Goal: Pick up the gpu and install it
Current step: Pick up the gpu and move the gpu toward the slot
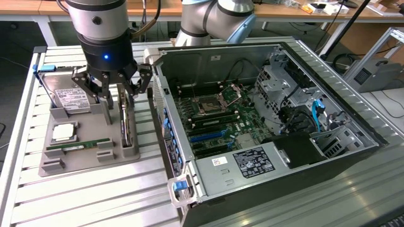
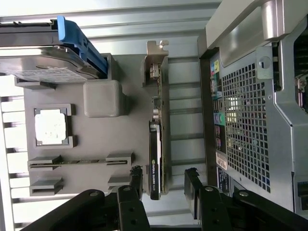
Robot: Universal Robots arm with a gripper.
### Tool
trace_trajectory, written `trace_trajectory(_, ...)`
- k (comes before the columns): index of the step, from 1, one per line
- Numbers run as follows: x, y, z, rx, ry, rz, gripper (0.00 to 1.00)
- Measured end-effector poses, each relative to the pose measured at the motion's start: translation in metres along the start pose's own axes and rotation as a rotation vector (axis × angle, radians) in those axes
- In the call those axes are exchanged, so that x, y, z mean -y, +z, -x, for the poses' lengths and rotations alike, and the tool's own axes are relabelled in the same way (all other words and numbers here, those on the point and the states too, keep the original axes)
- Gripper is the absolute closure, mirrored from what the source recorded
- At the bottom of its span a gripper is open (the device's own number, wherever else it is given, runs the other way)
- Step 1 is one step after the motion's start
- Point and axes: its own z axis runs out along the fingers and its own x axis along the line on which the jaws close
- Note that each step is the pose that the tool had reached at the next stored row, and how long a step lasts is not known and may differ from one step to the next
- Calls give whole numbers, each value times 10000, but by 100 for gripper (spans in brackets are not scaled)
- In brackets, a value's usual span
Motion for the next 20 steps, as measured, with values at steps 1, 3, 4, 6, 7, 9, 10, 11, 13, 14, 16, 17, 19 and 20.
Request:
trace_trajectory(1, 0, 2, 0, 0, 0, 0, 52)
trace_trajectory(3, 0, 8, 0, 0, 0, 0, 52)
trace_trajectory(4, 0, 10, 0, 0, 0, 0, 52)
trace_trajectory(6, 0, 17, 0, 0, 0, 0, 52)
trace_trajectory(7, 1, 19, -1, 0, 0, 0, 52)
trace_trajectory(9, 1, 25, -1, 0, 0, 0, 52)
trace_trajectory(10, 1, 30, -1, 0, 0, 0, 52)
trace_trajectory(11, 1, 34, -1, -1, 0, -1, 52)
trace_trajectory(13, 1, 39, -1, 0, 0, -1, 52)
trace_trajectory(14, 1, 42, -1, 0, 0, 0, 52)
trace_trajectory(16, 1, 48, -1, 0, 0, 0, 52)
trace_trajectory(17, 1, 49, -1, -1, 0, 0, 52)
trace_trajectory(19, 2, 54, -1, -1, 0, 0, 52)
trace_trajectory(20, 2, 56, -2, 0, 0, 0, 52)
